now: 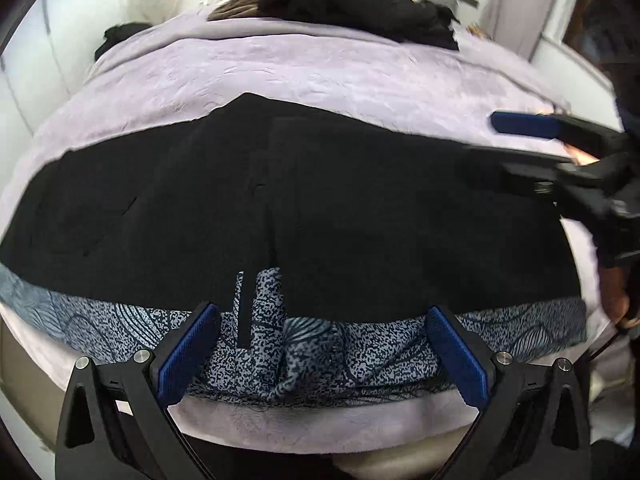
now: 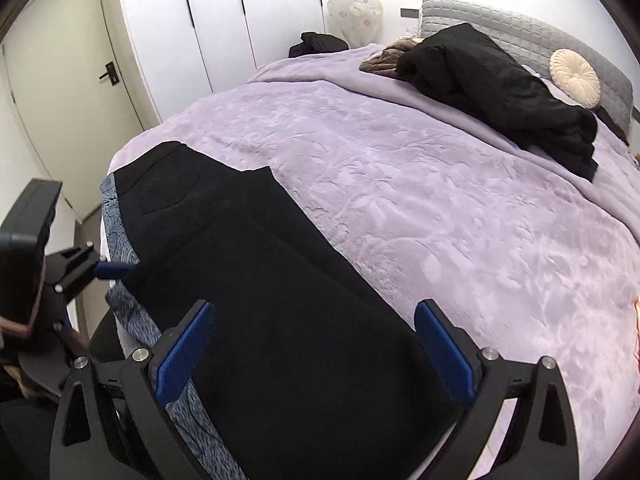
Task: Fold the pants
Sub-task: 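Release the folded leg and withdraw the right gripper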
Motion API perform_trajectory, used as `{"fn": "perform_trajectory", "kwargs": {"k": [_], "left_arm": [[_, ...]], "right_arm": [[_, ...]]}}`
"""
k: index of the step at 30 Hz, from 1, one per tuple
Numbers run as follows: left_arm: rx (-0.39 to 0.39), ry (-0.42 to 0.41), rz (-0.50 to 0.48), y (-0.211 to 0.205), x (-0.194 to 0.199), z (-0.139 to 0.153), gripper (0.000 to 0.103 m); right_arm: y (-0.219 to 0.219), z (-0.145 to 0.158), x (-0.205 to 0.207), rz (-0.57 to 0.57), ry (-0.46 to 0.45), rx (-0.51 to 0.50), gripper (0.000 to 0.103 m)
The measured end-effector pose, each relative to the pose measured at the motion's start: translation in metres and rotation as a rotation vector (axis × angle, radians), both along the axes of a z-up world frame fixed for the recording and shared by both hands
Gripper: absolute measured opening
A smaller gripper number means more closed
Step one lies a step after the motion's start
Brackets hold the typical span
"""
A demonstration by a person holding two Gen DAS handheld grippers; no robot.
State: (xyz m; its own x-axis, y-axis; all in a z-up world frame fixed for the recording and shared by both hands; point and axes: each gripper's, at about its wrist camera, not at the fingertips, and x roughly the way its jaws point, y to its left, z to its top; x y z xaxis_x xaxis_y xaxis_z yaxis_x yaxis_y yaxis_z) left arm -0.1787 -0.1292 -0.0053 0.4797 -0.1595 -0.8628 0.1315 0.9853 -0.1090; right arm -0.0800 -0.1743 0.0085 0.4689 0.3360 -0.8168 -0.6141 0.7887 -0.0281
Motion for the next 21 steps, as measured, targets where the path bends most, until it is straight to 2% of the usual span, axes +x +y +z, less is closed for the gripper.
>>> {"fn": "perform_trajectory", "kwargs": {"k": [3, 5, 6, 9, 12, 14, 17, 19, 21], "left_arm": [[-0.018, -0.009, 0.008, 0.006, -0.004, 0.008, 0.103], [-0.050, -0.019, 0.046, 0.019, -0.009, 0.014, 0.103], [-0.058, -0.019, 0.070, 0.025, -0.009, 0.014, 0.103], [-0.059, 0.044, 0.098, 0.037, -0.004, -0.004, 0.103], [-0.052, 0.015, 0.083, 0.037, -0.008, 0.006, 0.103], [-0.094, -0.009, 0.096, 0.046, -0.012, 0.015, 0.103], [-0.127, -0.015, 0.191, 0.080, -0.010, 0.019, 0.103], [-0.238, -0.005, 0.263, 0.110, -0.007, 0.017, 0.103], [-0.237, 0.013, 0.312, 0.126, -0.005, 0.010, 0.103]], "right_arm": [[0.037, -0.021, 0.019, 0.008, -0.003, -0.075, 0.100], [0.056, -0.047, 0.033, 0.005, 0.005, -0.210, 0.100], [0.056, -0.058, 0.040, -0.004, 0.023, -0.244, 0.101], [0.051, -0.054, 0.048, -0.063, 0.026, -0.205, 0.102], [0.049, -0.046, 0.045, -0.083, 0.023, -0.192, 0.102], [0.054, -0.035, 0.038, -0.031, 0.030, -0.153, 0.102], [0.074, -0.021, 0.029, 0.046, 0.002, -0.133, 0.102], [0.088, -0.012, 0.029, 0.090, -0.005, -0.112, 0.102], [0.104, -0.009, 0.034, 0.122, 0.007, -0.082, 0.102]]}}
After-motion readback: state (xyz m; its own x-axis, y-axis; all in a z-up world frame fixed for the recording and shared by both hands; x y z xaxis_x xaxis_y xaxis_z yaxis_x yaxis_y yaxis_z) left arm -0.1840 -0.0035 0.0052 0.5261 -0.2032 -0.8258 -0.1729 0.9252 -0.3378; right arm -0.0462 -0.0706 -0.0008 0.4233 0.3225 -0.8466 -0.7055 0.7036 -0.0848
